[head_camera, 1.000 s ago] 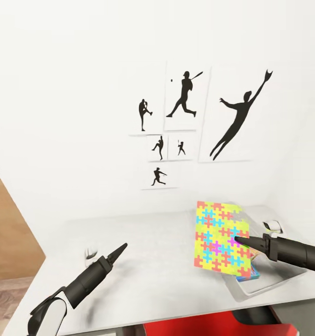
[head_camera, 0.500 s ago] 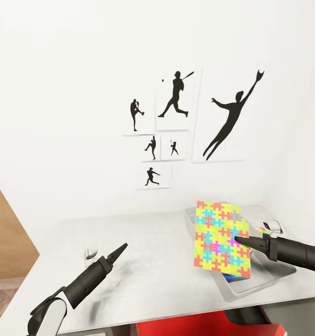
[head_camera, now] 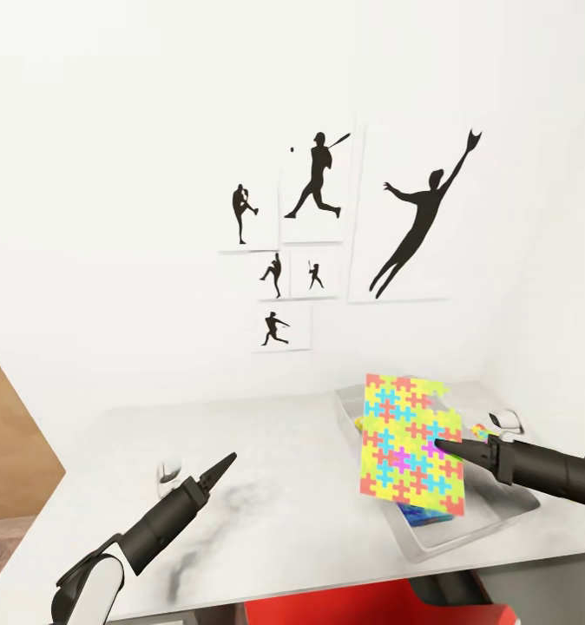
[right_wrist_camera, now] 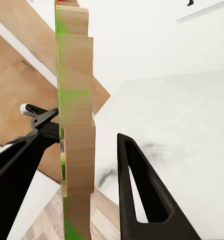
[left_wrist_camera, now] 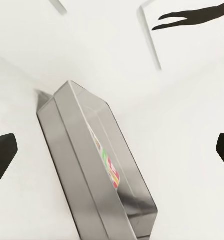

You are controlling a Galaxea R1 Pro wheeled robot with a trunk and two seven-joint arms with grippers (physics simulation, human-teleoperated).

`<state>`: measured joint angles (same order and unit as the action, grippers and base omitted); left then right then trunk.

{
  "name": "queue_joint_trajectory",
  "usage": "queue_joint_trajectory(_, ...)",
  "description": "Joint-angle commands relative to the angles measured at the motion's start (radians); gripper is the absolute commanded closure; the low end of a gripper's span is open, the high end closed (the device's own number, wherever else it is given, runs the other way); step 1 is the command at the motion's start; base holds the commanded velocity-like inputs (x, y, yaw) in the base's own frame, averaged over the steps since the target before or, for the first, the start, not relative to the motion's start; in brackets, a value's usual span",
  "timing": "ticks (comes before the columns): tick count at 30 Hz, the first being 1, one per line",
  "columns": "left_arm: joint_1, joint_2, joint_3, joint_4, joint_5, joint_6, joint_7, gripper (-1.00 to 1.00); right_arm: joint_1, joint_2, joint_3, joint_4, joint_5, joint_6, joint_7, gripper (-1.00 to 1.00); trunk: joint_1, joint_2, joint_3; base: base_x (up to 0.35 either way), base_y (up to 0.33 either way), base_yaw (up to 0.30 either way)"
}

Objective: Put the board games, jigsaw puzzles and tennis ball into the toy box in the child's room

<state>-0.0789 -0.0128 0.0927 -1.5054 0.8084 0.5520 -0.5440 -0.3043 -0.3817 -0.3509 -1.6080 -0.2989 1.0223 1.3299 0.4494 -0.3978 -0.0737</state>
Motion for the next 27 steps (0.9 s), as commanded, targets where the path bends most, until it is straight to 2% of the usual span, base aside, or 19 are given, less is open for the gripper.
queue_joint_trajectory(1,-0.001,-0.001,0.002,0.0,0.005,0.008,-0.002,-1.0,-0.001,0.0,0.0,0.0,-0.003,0.009,-0.001,1.0,0.001,-0.002,-0.002,0.005,-0.03,0.0)
queue_joint_trajectory(20,0.002,0.007,0.009,0.001,0.007,0.008,-0.001,-1.0,-0.001,0.003,0.001,0.004,-0.004,0.012,-0.046,1.0,0.001,-0.002,-0.002,0.001,-0.006,0.0)
queue_joint_trajectory(27,0.003,0.01,0.013,0.005,0.004,0.008,0.001,-1.0,-0.014,0.01,0.001,0.036,-0.009,0.025,-0.187,1.0,0.001,-0.002,-0.002,0.0,0.0,0.0)
